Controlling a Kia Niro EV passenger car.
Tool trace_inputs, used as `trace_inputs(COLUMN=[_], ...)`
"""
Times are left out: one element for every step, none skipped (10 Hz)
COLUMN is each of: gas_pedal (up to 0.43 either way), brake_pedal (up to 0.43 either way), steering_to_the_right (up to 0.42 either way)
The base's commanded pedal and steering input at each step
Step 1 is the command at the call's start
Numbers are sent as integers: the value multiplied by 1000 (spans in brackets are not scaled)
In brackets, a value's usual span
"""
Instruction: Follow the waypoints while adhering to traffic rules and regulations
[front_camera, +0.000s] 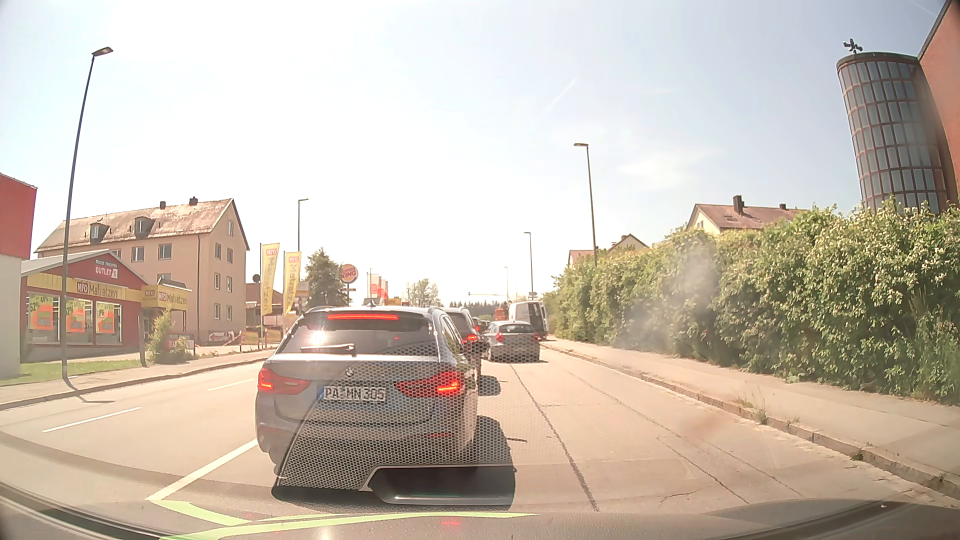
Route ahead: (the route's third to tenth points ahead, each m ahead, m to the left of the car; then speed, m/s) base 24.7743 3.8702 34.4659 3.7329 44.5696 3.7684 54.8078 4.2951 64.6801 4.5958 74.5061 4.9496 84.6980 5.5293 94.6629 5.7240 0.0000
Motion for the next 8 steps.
trace_inputs(gas_pedal=[0, 0, 0, 0, 0, 0, 0, 0], brake_pedal=[360, 354, 360, 360, 360, 360, 360, 360], steering_to_the_right=[-9, -9, -9, -9, -9, -9, -9, -9])
